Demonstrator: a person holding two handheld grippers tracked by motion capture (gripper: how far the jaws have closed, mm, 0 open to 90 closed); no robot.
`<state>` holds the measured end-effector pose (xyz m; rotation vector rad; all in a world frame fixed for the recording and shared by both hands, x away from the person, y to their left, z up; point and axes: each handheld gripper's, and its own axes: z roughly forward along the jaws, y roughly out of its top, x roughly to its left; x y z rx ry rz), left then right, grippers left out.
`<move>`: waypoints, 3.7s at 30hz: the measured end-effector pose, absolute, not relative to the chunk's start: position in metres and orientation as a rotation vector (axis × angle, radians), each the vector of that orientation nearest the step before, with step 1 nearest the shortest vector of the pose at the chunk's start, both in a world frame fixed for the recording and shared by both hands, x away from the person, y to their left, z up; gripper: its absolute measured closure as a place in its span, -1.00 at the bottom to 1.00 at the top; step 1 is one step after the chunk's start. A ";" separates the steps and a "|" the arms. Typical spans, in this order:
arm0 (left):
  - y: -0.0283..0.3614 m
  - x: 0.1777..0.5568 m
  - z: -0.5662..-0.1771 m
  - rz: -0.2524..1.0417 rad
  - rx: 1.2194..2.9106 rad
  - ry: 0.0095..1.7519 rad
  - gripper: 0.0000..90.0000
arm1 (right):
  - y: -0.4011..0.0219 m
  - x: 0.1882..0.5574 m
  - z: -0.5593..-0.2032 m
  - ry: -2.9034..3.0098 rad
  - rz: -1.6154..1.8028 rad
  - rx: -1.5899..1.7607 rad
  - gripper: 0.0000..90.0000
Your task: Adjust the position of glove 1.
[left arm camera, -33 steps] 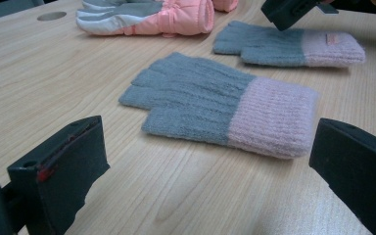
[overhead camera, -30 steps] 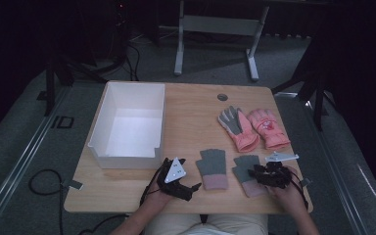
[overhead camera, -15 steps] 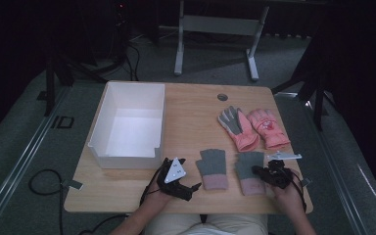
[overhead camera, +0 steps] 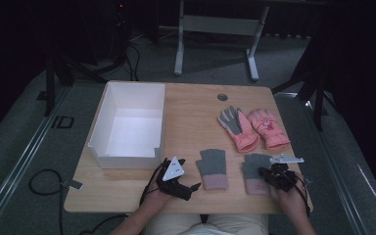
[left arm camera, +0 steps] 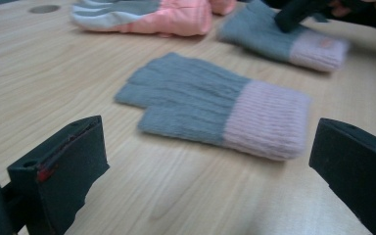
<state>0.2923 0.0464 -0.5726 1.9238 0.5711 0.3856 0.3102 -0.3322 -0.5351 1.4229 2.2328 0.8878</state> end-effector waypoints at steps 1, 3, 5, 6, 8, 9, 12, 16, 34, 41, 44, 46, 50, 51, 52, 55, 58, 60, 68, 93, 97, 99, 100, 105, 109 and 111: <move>0.046 0.292 -0.573 0.379 1.928 0.559 -0.99 | -0.336 0.313 -0.539 2.224 0.935 1.478 0.91; 0.046 0.291 -0.573 0.400 1.927 0.572 -0.99 | -0.341 0.315 -0.548 2.205 0.892 1.500 0.90; 0.048 0.293 -0.573 0.367 1.918 0.579 -0.99 | -0.341 0.315 -0.547 2.205 0.860 1.473 0.90; 0.047 0.294 -0.573 0.369 1.922 0.594 -0.99 | -0.341 0.315 -0.547 2.205 0.860 1.473 0.90; 0.047 0.293 -0.573 0.368 1.923 0.568 -0.99 | -0.342 0.317 -0.548 2.222 0.862 1.440 0.87; 0.046 0.292 -0.573 0.375 1.927 0.573 -0.99 | -0.343 0.317 -0.549 2.228 0.867 1.430 0.87; 0.045 0.290 -0.573 0.388 1.929 0.556 -0.99 | -0.346 0.320 -0.548 2.258 0.872 1.399 0.84; 0.045 0.291 -0.573 0.386 1.933 0.563 -0.99 | -0.347 0.321 -0.549 2.256 0.882 1.405 0.81; 0.044 0.290 -0.573 0.405 1.942 0.566 -0.99 | -0.343 0.328 -0.528 2.371 0.897 1.374 0.30; 0.043 0.290 -0.573 0.407 1.942 0.566 -0.99 | -0.340 0.330 -0.543 2.362 0.804 1.318 0.48; 0.043 0.290 -0.573 0.411 1.948 0.566 -0.99 | -0.340 0.328 -0.545 2.320 0.818 1.331 0.65; 0.043 0.289 -0.573 0.411 1.944 0.566 -0.99 | -0.338 0.327 -0.545 2.311 0.800 1.340 0.76; 0.042 0.289 -0.573 0.412 1.947 0.566 -0.99 | -0.334 0.328 -0.544 2.306 0.767 1.348 0.85; 0.043 0.289 -0.573 0.411 1.946 0.567 -0.99 | -0.334 0.328 -0.543 2.304 0.766 1.357 0.86; 0.043 0.290 -0.573 0.410 1.945 0.567 -0.99 | -0.334 0.329 -0.542 2.306 0.763 1.368 0.88; 0.043 0.290 -0.573 0.409 1.946 0.569 -0.99 | -0.334 0.328 -0.531 2.302 0.820 1.420 0.89; 0.044 0.291 -0.573 0.402 1.941 0.573 -0.99 | -0.327 0.322 -0.509 2.274 0.877 1.372 0.89; 0.044 0.290 -0.573 0.402 1.943 0.570 -0.99 | -0.317 0.319 -0.492 2.262 0.911 1.339 0.89; 0.043 0.289 -0.573 0.412 1.943 0.565 -0.99 | -0.267 0.319 -0.466 2.285 0.989 1.248 0.89; 0.044 0.289 -0.573 0.412 1.943 0.559 -0.99 | -0.190 0.328 -0.506 2.457 0.990 1.217 0.88; 0.043 0.289 -0.573 0.409 1.943 0.561 -0.99 | -0.192 0.332 -0.512 2.458 0.970 1.228 0.88; 0.044 0.290 -0.573 0.407 1.942 0.563 -0.99 | -0.193 0.333 -0.514 2.459 0.969 1.232 0.88; 0.044 0.290 -0.573 0.407 1.942 0.563 -0.99 | -0.193 0.335 -0.515 2.464 0.969 1.230 0.88; 0.044 0.289 -0.573 0.407 1.942 0.563 -0.99 | -0.192 0.339 -0.521 2.487 0.938 1.233 0.87; 0.043 0.289 -0.573 0.410 1.944 0.560 -0.99 | -0.191 0.340 -0.529 2.499 0.919 1.237 0.85; 0.043 0.289 -0.573 0.410 1.943 0.561 -0.99 | -0.191 0.341 -0.532 2.504 0.918 1.238 0.84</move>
